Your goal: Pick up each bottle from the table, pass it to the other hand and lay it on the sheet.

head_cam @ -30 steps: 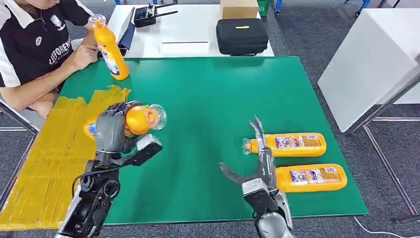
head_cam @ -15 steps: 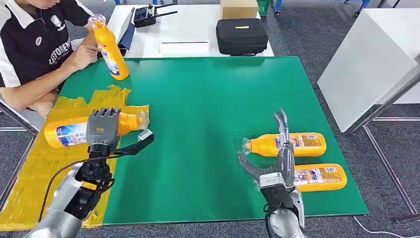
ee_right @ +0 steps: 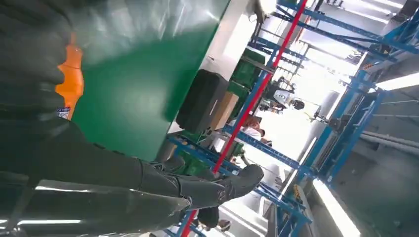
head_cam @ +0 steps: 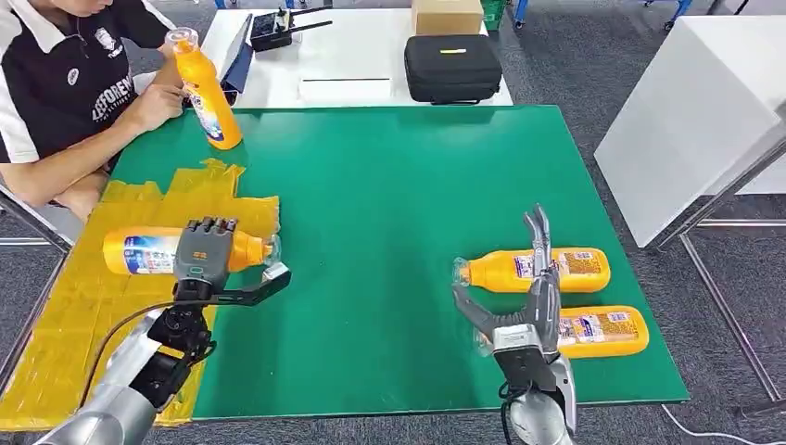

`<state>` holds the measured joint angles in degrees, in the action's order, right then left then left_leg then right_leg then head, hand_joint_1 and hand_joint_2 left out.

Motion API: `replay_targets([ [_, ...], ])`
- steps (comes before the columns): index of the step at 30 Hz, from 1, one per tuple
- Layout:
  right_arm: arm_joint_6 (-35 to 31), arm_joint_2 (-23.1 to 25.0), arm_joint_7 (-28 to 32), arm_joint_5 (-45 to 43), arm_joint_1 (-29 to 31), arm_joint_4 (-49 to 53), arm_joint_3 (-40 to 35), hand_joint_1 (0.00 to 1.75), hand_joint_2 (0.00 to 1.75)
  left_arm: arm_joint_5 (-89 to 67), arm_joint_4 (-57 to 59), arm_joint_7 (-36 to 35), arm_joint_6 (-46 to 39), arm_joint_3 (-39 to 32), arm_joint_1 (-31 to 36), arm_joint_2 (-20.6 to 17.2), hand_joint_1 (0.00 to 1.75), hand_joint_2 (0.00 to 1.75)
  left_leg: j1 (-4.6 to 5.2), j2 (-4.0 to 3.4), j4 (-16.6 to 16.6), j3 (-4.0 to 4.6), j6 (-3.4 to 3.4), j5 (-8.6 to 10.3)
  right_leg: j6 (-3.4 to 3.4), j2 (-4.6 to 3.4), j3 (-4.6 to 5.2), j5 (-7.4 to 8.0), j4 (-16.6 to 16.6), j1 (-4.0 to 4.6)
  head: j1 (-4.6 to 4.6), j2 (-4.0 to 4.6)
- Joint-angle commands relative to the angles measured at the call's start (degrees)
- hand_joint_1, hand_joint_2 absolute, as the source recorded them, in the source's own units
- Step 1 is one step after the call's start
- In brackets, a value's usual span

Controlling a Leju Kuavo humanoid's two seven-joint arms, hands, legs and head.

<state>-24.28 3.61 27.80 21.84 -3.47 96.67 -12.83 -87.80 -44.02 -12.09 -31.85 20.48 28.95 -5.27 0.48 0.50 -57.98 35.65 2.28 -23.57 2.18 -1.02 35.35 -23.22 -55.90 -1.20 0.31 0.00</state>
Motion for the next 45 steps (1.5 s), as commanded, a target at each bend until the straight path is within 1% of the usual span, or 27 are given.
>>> replay_targets([
  [1, -0.33, 1.04, -0.41, 1.18, 0.54, -1.39, 1.3, 0.0, 1.75, -2.2, 3.46, 1.41, -2.1, -5.54, 1.34, 2.98, 0.0, 1.75, -0.08, 0.03, -0.02, -0.1, -0.13, -0.04, -0.11, 0.12, -0.14, -0.03, 0.02, 0.09, 0.02, 0.0],
  [3, -0.56, 1.18, -0.79, 1.99, 0.7, -1.44, 1.42, 0.0, 1.75, -2.2, 1.65, 2.73, -2.98, -8.43, 0.49, 4.13, 0.0, 1.75, -0.06, 0.01, -0.02, -0.1, -0.13, -0.04, -0.1, 0.1, -0.12, -0.03, 0.01, 0.08, 0.0, 0.0],
  [5, -0.96, 1.24, -1.32, 3.33, 0.87, -1.45, 1.42, 0.0, 1.75, -1.45, -0.26, 5.61, -3.53, -12.19, -0.5, 5.65, 0.0, 1.75, -0.07, 0.01, -0.02, -0.12, -0.14, -0.06, -0.11, 0.11, -0.16, -0.04, 0.02, 0.08, 0.0, 0.0],
  [7, -1.68, 1.16, -1.66, 4.92, 1.08, -1.42, 1.3, 0.0, 1.75, 1.22, -1.85, 9.22, -4.14, -14.74, -1.25, 6.84, 0.0, 1.75, -0.06, 0.0, -0.02, -0.12, -0.13, -0.06, -0.1, 0.1, -0.15, -0.04, 0.01, 0.07, 0.0, 0.0],
  [9, -3.54, 1.1, -2.4, 8.55, 1.4, -1.34, 1.46, 0.0, 1.75, 8.38, -4.91, 15.59, -4.96, -17.29, -2.42, 8.62, 0.0, 1.75, -0.07, 0.0, -0.04, -0.12, -0.15, -0.07, -0.12, 0.1, -0.16, -0.04, 0.01, 0.09, 0.0, 0.0],
  [11, -4.03, 1.04, -2.75, 9.69, 1.5, -0.87, 1.63, 0.0, 1.75, 10.1, -7.15, 16.93, -4.77, -17.66, -3.26, 8.99, 0.0, 1.75, -0.07, 0.04, -0.06, -0.13, -0.15, -0.08, -0.12, 0.15, -0.19, -0.06, 0.0, 0.09, 0.02, 0.0],
  [12, -4.91, 0.95, -3.15, 11.51, 1.5, -0.53, 1.87, 0.0, 1.75, 12.8, -10.33, 18.82, -5.0, -18.0, -4.49, 9.47, 0.0, 1.75, -0.05, 0.0, -0.03, -0.05, -0.1, -0.04, -0.09, 0.07, -0.09, -0.01, 0.01, 0.06, -0.02, 0.0],
  [13, -6.18, 0.77, -3.54, 13.67, 1.4, 0.07, 2.27, 0.0, 1.75, 18.56, -14.33, 22.42, -5.41, -18.17, -5.92, 10.39, 0.0, 1.75, -0.07, -0.04, -0.08, -0.11, -0.15, -0.1, -0.13, 0.06, -0.15, -0.05, -0.02, 0.09, 0.0, 0.0],
  [15, -7.07, 0.13, -4.84, 17.67, 0.99, 1.51, 2.92, 0.0, 1.75, 28.56, -24.32, 27.88, -2.06, -16.96, -9.63, 10.82, 0.0, 1.75, -0.05, 0.0, -0.06, -0.07, -0.14, -0.08, -0.11, 0.09, -0.11, -0.05, -0.02, 0.07, 0.0, 0.0],
  [18, -6.93, -0.09, -5.13, 18.42, 0.68, 2.26, 3.22, 0.0, 1.75, 29.08, -28.54, 27.39, -0.64, -16.3, -11.47, 10.73, 0.0, 1.75, -0.08, -0.01, -0.13, -0.08, -0.17, -0.15, -0.13, 0.12, -0.13, -0.11, -0.07, 0.1, 0.0, 0.0],
  [19, -8.06, -0.42, -6.43, 24.2, 0.97, 1.96, 3.75, 0.0, 1.75, 35.7, -31.77, 31.52, 1.14, -15.31, -12.64, 10.64, 0.0, 1.75, -0.07, -0.01, -0.08, -0.07, -0.15, -0.11, -0.12, 0.09, -0.11, -0.07, -0.03, 0.09, 0.0, 0.0],
  [21, -7.82, -1.28, -9.67, 31.09, 1.97, 2.16, 4.87, 0.0, 1.75, 41.02, -36.3, 34.38, 3.86, -14.33, -14.35, 10.76, 0.0, 1.75, -0.06, -0.03, -0.07, -0.06, -0.11, -0.09, -0.09, 0.05, -0.09, -0.05, -0.01, 0.07, 0.02, 0.0],
  [23, -2.3, -3.92, -15.97, 41.41, 3.69, 1.68, 6.38, 0.0, 1.75, 50.34, -40.76, 38.11, 10.08, -13.02, -15.96, 10.9, 0.0, 1.75, -0.09, -0.11, -0.15, -0.13, -0.18, -0.17, -0.14, 0.02, -0.16, -0.08, -0.06, 0.12, -0.02, 0.0],
  [24, -1.94, -4.24, -16.17, 41.42, 3.98, 1.87, 6.81, 0.0, 1.75, 50.51, -41.24, 38.17, 10.07, -13.1, -16.3, 10.87, 0.0, 1.75, -0.06, -0.13, -0.11, -0.02, -0.12, -0.11, -0.09, 0.0, -0.04, -0.03, -0.04, 0.07, -0.02, 0.0],
  [25, 3.28, -6.95, -18.57, 46.2, 4.78, 1.15, 7.43, 0.0, 1.75, 57.12, -43.14, 40.89, 13.79, -12.92, -17.74, 10.68, 0.0, 1.75, -0.08, -0.12, -0.17, -0.1, -0.16, -0.17, -0.12, 0.05, -0.14, -0.07, -0.06, 0.11, 0.0, 0.0],
  [26, 3.56, -7.4, -18.53, 46.01, 5.09, 0.96, 8.03, 0.0, 1.75, 57.34, -43.44, 41.06, 13.82, -13.05, -18.21, 10.57, 0.0, 1.75, -0.04, -0.04, -0.08, -0.04, -0.1, -0.08, -0.08, 0.07, -0.08, -0.02, 0.0, 0.06, 0.0, 0.0],
  [27, 5.69, -8.69, -18.75, 46.52, 5.91, -0.2, 9.01, 0.0, 1.75, 58.91, -44.09, 41.93, 14.68, -13.26, -19.07, 10.55, 0.0, 1.75, -0.06, -0.07, -0.09, -0.12, -0.13, -0.11, -0.09, 0.07, -0.18, -0.03, 0.03, 0.09, 0.0, 0.0],
  [29, 5.86, -8.83, -18.6, 46.34, 6.12, -0.54, 9.3, 0.0, 1.75, 58.96, -44.13, 42.04, 14.7, -13.3, -19.23, 10.55, 0.0, 1.75, -0.05, -0.12, -0.07, -0.14, -0.13, -0.11, -0.09, 0.01, -0.19, -0.01, 0.05, 0.07, 0.0, 0.0],
  [30, 7.54, -9.38, -18.74, 46.47, 6.38, -1.15, 9.14, 0.0, 1.75, 59.46, -44.04, 42.48, 15.01, -13.38, -19.29, 10.57, 0.0, 1.75, -0.04, -0.08, -0.04, -0.08, -0.1, -0.07, -0.03, 0.01, -0.14, 0.04, 0.07, 0.06, 0.0, 0.0],
  [31, 9.74, -10.31, -18.99, 46.62, 7.06, -1.95, 8.93, 0.0, 1.75, 59.59, -43.96, 42.67, 15.05, -13.58, -19.35, 10.67, 0.0, 1.75, -0.09, -0.15, -0.11, -0.25, -0.22, -0.18, -0.13, 0.04, -0.31, -0.02, 0.05, 0.13, 0.0, 0.0],
  [32, 13.71, -12.53, -20.04, 47.29, 8.76, -3.77, 8.38, 0.0, 1.75, 61.16, -44.1, 43.45, 16.28, -13.8, -19.63, 10.93, 0.0, 1.75, -0.04, -0.08, -0.06, -0.17, -0.17, -0.12, -0.07, 0.06, -0.23, 0.01, 0.06, 0.07, 0.0, 0.0],
  [33, 14.0, -12.99, -19.64, 46.64, 9.78, -5.27, 8.84, 0.0, 1.75, 61.18, -44.12, 43.54, 16.3, -13.88, -19.73, 11.06, 0.0, 1.75, 0.0, -0.07, -0.03, -0.12, -0.11, -0.07, -0.04, 0.03, -0.18, 0.04, 0.08, 0.04, -0.02, 0.0],
  [34, 19.02, -15.55, -19.82, 46.22, 12.73, -9.49, 8.19, 0.0, 1.75, 62.35, -44.09, 44.14, 17.48, -13.98, -19.88, 11.36, 0.0, 1.75, 0.03, -0.11, -0.02, -0.09, -0.06, -0.04, 0.02, -0.04, -0.14, 0.08, 0.09, -0.01, 0.0, 0.0],
  [36, 22.94, -17.7, -18.36, 44.6, 16.62, -16.19, 7.46, 0.0, 1.75, 63.28, -43.59, 44.63, 18.91, -13.7, -19.66, 11.47, 0.0, 1.75, 0.03, -0.16, 0.0, -0.1, -0.07, -0.04, 0.02, -0.08, -0.14, 0.11, 0.1, -0.01, -0.02, 0.0],
  [38, 24.75, -18.91, -19.45, 46.38, 20.09, -22.34, 5.89, 0.0, 1.75, 63.23, -42.96, 44.75, 18.9, -13.39, -19.45, 11.68, 0.0, 1.75, 0.02, -0.17, -0.01, -0.09, -0.05, -0.02, 0.09, -0.09, -0.14, 0.18, 0.13, 0.0, 0.0, 0.0],
  [41, 27.28, -19.01, -18.99, 46.5, 24.21, -29.76, 3.45, 0.0, 1.75, 64.38, -42.27, 44.79, 20.16, -12.69, -18.79, 11.55, 0.0, 1.75, 0.03, -0.21, 0.0, -0.19, -0.01, 0.04, 0.09, -0.08, -0.24, 0.22, 0.15, 0.01, -0.02, 0.0],
  [45, 27.15, -18.7, -19.01, 46.38, 24.47, -30.28, 3.02, 0.0, 1.75, 64.51, -42.25, 44.76, 20.24, -12.74, -18.58, 11.46, 0.0, 1.75, 0.05, -0.18, -0.01, -0.15, 0.01, 0.07, 0.13, -0.05, -0.22, 0.24, 0.12, -0.01, -0.02, 0.0],
])
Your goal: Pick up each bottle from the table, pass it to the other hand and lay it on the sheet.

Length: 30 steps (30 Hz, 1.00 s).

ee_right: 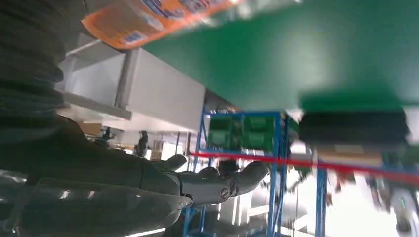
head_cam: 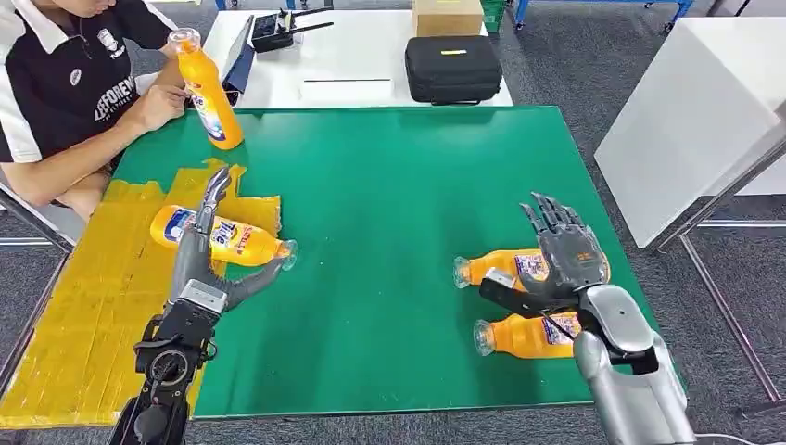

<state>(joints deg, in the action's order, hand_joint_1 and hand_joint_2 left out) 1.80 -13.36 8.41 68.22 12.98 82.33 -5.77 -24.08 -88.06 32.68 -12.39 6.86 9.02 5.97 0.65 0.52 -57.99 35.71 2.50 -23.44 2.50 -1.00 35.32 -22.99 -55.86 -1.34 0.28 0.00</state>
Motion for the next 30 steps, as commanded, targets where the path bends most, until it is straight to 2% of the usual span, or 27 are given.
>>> replay_targets([
  [1, 1.08, -2.01, 0.26, -0.16, 8.11, -16.2, -4.6, 0.0, 1.75, 1.91, 1.73, 0.03, 1.57, 0.88, 1.35, 0.26, 0.0, 1.75, -0.12, -0.18, -0.03, -0.23, -0.27, -0.09, -0.21, -0.02, -0.22, 0.01, 0.05, 0.15, 0.02, 0.0],
  [7, 1.07, -2.55, -1.65, -0.43, 9.14, -22.48, -6.34, 0.0, 1.75, 4.63, 3.09, -0.2, 2.71, 1.27, 2.78, 0.15, 0.0, 1.75, -0.1, -0.06, -0.02, -0.17, -0.15, -0.04, -0.14, 0.05, -0.19, 0.01, 0.06, 0.11, 0.02, 0.0],
  [23, 1.52, -2.37, -2.14, -0.93, 7.98, -22.1, -6.07, 0.0, 1.75, 4.7, 2.98, -0.15, 2.65, 1.58, 2.5, -0.04, 0.0, 1.75, -0.01, 0.0, -0.01, -0.06, -0.1, -0.01, -0.09, 0.07, -0.06, -0.01, 0.01, 0.04, 0.0, 0.0],
  [30, 3.17, -2.54, -6.4, 0.76, 7.18, -26.96, -5.28, 0.0, 1.75, 5.43, 3.04, -0.32, 2.4, 1.64, 1.99, 0.52, 0.0, 1.75, -0.04, 0.06, 0.0, -0.08, -0.08, 0.0, -0.08, 0.14, -0.09, -0.01, 0.05, 0.06, 0.02, 0.0],
])
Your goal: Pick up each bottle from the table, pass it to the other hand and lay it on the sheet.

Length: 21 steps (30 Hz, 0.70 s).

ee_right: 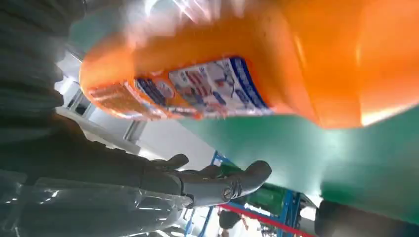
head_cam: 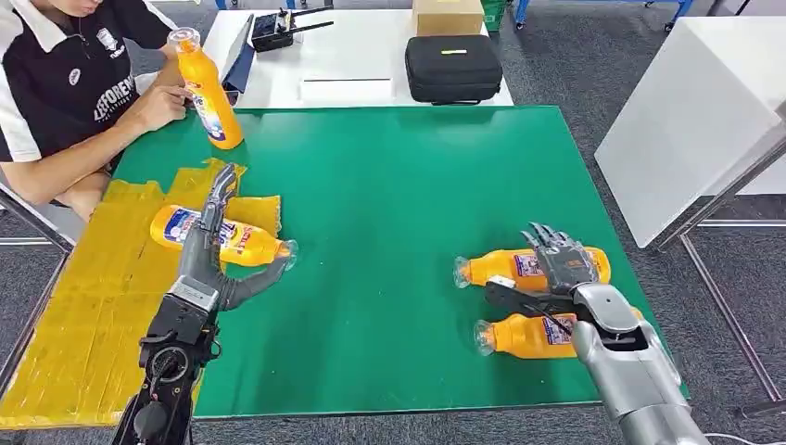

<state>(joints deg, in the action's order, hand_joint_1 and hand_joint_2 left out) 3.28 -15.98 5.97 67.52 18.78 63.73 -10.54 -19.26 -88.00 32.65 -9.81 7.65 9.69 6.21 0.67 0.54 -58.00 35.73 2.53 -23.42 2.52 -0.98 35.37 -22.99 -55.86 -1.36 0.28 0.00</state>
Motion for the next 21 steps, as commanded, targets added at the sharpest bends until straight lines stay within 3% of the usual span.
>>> replay_targets([
  [1, 1.8, 0.21, -4.06, 1.34, 1.64, -9.32, -0.17, 0.0, 1.75, 0.6, 3.26, -0.25, -0.3, 0.83, 1.33, 0.39, 0.0, 1.75, -0.15, 0.03, -0.04, -0.28, -0.28, -0.11, -0.24, 0.2, -0.35, -0.07, 0.05, 0.18, 0.0, 0.0],
  [8, -0.82, 0.5, -8.81, 4.97, 4.5, -16.6, 3.74, 0.0, 1.75, 0.61, 5.36, -0.25, -0.52, 0.88, 2.17, 0.63, 0.0, 1.75, -0.06, 0.03, 0.02, -0.16, -0.15, -0.01, -0.12, 0.12, -0.2, -0.01, 0.07, 0.08, 0.0, 0.0],
  [21, -5.0, 0.45, -10.26, 6.79, 7.88, -26.53, 8.14, 0.0, 1.75, 0.88, 8.01, -0.61, -0.35, 1.74, 2.54, 0.78, 0.0, 1.75, -0.08, 0.07, 0.03, -0.19, -0.05, 0.09, -0.02, 0.17, -0.3, 0.12, 0.19, 0.11, 0.0, 0.0],
])
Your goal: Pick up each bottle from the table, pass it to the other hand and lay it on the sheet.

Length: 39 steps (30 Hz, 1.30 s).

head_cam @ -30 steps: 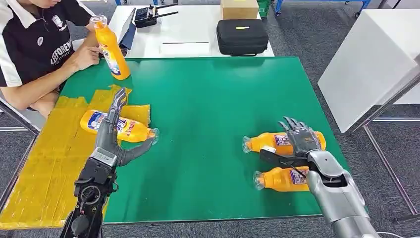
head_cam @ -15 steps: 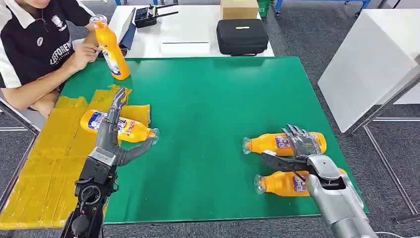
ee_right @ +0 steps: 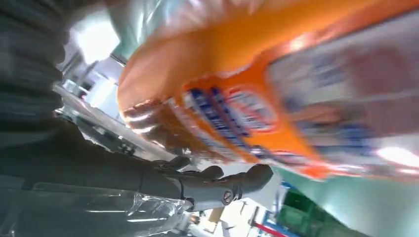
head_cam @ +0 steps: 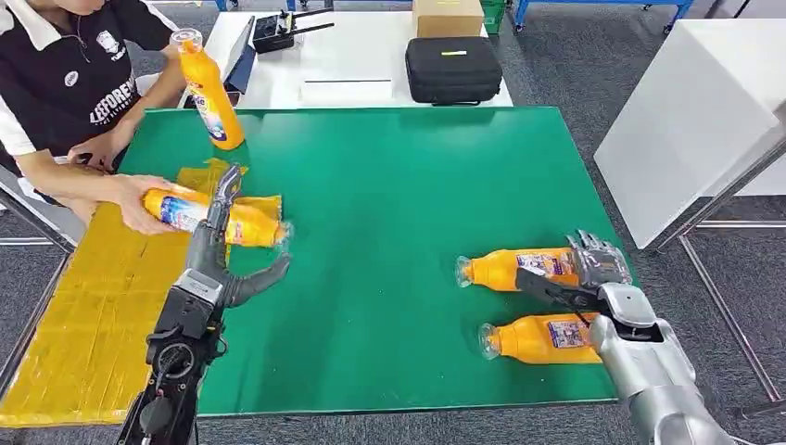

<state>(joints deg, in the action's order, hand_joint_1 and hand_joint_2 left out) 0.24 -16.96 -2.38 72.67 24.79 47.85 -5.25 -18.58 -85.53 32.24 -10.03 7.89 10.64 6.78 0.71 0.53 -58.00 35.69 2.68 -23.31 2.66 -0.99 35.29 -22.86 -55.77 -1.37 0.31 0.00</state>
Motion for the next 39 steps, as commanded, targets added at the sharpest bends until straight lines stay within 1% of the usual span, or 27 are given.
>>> replay_targets([
  [1, -2.42, 1.63, -2.19, 2.03, 1.93, -11.12, 3.02, 0.0, 1.75, 0.32, 5.82, -0.22, -0.16, 1.73, 1.52, 0.07, 0.0, 1.75, -0.09, 0.04, 0.02, -0.12, -0.14, -0.01, -0.1, 0.12, -0.16, 0.02, 0.08, 0.1, 0.0, 0.0],
  [4, -2.98, 2.02, -2.56, 2.3, 1.64, -11.53, 3.06, 0.0, 1.75, 0.26, 6.25, -0.05, -0.22, 2.05, 0.97, 0.01, 0.0, 1.75, -0.12, 0.09, 0.06, -0.22, -0.2, -0.01, -0.16, 0.21, -0.29, 0.01, 0.15, 0.14, 0.0, 0.0],
  [9, -2.98, 2.02, -2.56, 2.3, 1.64, -11.53, 3.06, 0.0, 1.75, 0.26, 6.25, -0.05, -0.22, 2.05, 0.97, 0.01, 0.0, 1.75, -0.09, 0.04, 0.03, -0.23, -0.14, 0.0, -0.11, 0.13, -0.3, 0.03, 0.15, 0.11, -0.02, 0.0],
  [10, -2.98, 2.02, -2.56, 2.3, 1.64, -11.53, 3.06, 0.0, 1.75, 0.26, 6.25, -0.05, -0.22, 2.05, 0.97, 0.01, 0.0, 1.75, -0.17, 0.05, 0.03, -0.27, -0.29, 0.0, -0.24, 0.23, -0.38, 0.05, 0.19, 0.19, 0.0, 0.0],
  [11, -2.98, 2.02, -2.56, 2.3, 1.64, -11.53, 3.06, 0.0, 1.75, 0.26, 6.25, -0.05, -0.22, 2.05, 0.97, 0.01, 0.0, 1.75, -0.11, 0.07, 0.03, -0.22, -0.12, 0.04, -0.11, 0.16, -0.32, 0.05, 0.18, 0.12, -0.02, 0.0],
  [16, -2.98, 2.02, -2.56, 2.3, 1.64, -11.53, 3.06, 0.0, 1.75, 0.26, 6.25, -0.05, -0.22, 2.05, 0.97, 0.01, 0.0, 1.75, -0.12, 0.07, 0.04, -0.21, -0.11, 0.09, -0.17, 0.19, -0.33, 0.11, 0.24, 0.14, -0.02, 0.0],
  [17, -2.98, 2.02, -2.56, 2.3, 1.64, -11.53, 3.06, 0.0, 1.75, 0.26, 6.25, -0.05, -0.22, 2.05, 0.97, 0.01, 0.0, 1.75, -0.1, 0.06, 0.03, -0.21, 0.0, 0.1, -0.09, 0.14, -0.32, 0.11, 0.21, 0.11, 0.0, 0.0],
  [20, -2.98, 2.02, -2.56, 2.3, 1.64, -11.53, 3.06, 0.0, 1.75, 0.26, 6.25, -0.05, -0.22, 2.05, 0.97, 0.01, 0.0, 1.75, -0.14, 0.06, 0.04, -0.23, -0.12, 0.1, -0.21, 0.21, -0.35, 0.13, 0.25, 0.16, -0.02, 0.0],
  [23, -3.04, 2.03, -2.58, 2.32, 1.8, -11.71, 3.18, 0.0, 1.75, 0.26, 6.37, -0.04, -0.26, 2.09, 1.07, 0.03, 0.0, 1.75, -0.1, 0.06, 0.03, -0.21, 0.01, 0.11, -0.14, 0.15, -0.33, 0.15, 0.23, 0.11, -0.02, 0.0],
  [24, -3.69, 2.25, -2.28, 2.32, 1.87, -12.05, 3.64, 0.4, 1.75, 0.25, 6.58, -0.02, -0.28, 2.18, 1.14, 0.04, 0.0, 1.75, -0.12, 0.06, 0.05, -0.23, -0.04, 0.12, -0.18, 0.18, -0.36, 0.16, 0.26, 0.14, 0.0, 0.0],
  [25, -4.06, 2.36, -1.96, 2.43, 1.98, -12.41, 3.87, 1.48, 1.75, 0.24, 6.7, 0.01, -0.32, 2.24, 1.17, 0.03, 0.0, 1.75, -0.14, 0.07, 0.03, -0.23, -0.09, 0.11, -0.22, 0.22, -0.37, 0.15, 0.26, 0.16, -0.02, 0.0],
  [26, -4.51, 2.52, -1.51, 2.16, 1.91, -12.53, 4.24, 1.75, 1.75, 0.23, 6.85, 0.05, -0.36, 2.3, 1.31, 0.07, 0.0, 1.75, -0.1, 0.07, 0.04, -0.22, 0.01, 0.13, -0.15, 0.16, -0.35, 0.15, 0.25, 0.11, -0.02, 0.0],
  [32, -5.42, 2.68, 0.67, 2.68, 1.83, -13.1, 4.55, 1.75, 1.75, 0.25, 7.56, 0.14, -0.42, 2.52, 2.31, 0.15, 0.0, 1.75, -0.11, 0.07, 0.02, -0.18, -0.06, 0.13, -0.19, 0.21, -0.3, 0.22, 0.25, 0.14, 0.0, 0.0],
  [33, -5.62, 2.73, 1.27, 3.06, 1.75, -13.0, 4.15, 1.75, 1.75, 0.33, 7.69, 0.17, -0.39, 2.48, 2.51, 0.17, 0.0, 1.75, -0.08, 0.07, 0.01, -0.17, 0.02, 0.13, -0.13, 0.17, -0.28, 0.21, 0.24, 0.12, -0.02, 0.0],
  [34, -6.02, 2.9, 1.92, 3.36, 1.73, -12.87, 3.86, 1.71, 1.75, 0.39, 7.78, 0.2, -0.37, 2.46, 2.63, 0.16, 0.0, 1.75, -0.1, 0.06, 0.0, -0.18, -0.03, 0.13, -0.17, 0.19, -0.29, 0.22, 0.24, 0.14, 0.0, 0.0],
  [35, -6.29, 3.24, 2.14, 3.55, 1.77, -12.72, 3.61, 0.45, 1.75, 0.46, 7.78, 0.23, -0.35, 2.41, 2.71, 0.12, 0.0, 1.75, -0.07, 0.01, 0.02, -0.18, 0.03, 0.13, -0.13, 0.11, -0.27, 0.23, 0.23, 0.1, -0.02, 0.0],
  [36, -7.04, 3.54, 2.95, 4.73, 2.02, -12.24, 2.39, 0.0, 1.75, 0.86, 7.75, 0.44, -0.16, 2.34, 3.19, 0.06, 0.0, 1.75, -0.09, 0.01, 0.02, -0.19, -0.02, 0.13, -0.17, 0.14, -0.29, 0.23, 0.25, 0.13, -0.02, 0.0],
  [39, -8.51, 4.58, 3.84, 5.62, 2.94, -11.48, 1.39, 0.0, 1.75, 1.28, 6.82, 0.03, -0.01, 2.27, 3.37, -0.05, 0.0, 1.75, -0.1, -0.1, 0.01, -0.18, -0.05, 0.12, -0.19, 0.05, -0.25, 0.25, 0.23, 0.14, 0.0, 0.0],
])
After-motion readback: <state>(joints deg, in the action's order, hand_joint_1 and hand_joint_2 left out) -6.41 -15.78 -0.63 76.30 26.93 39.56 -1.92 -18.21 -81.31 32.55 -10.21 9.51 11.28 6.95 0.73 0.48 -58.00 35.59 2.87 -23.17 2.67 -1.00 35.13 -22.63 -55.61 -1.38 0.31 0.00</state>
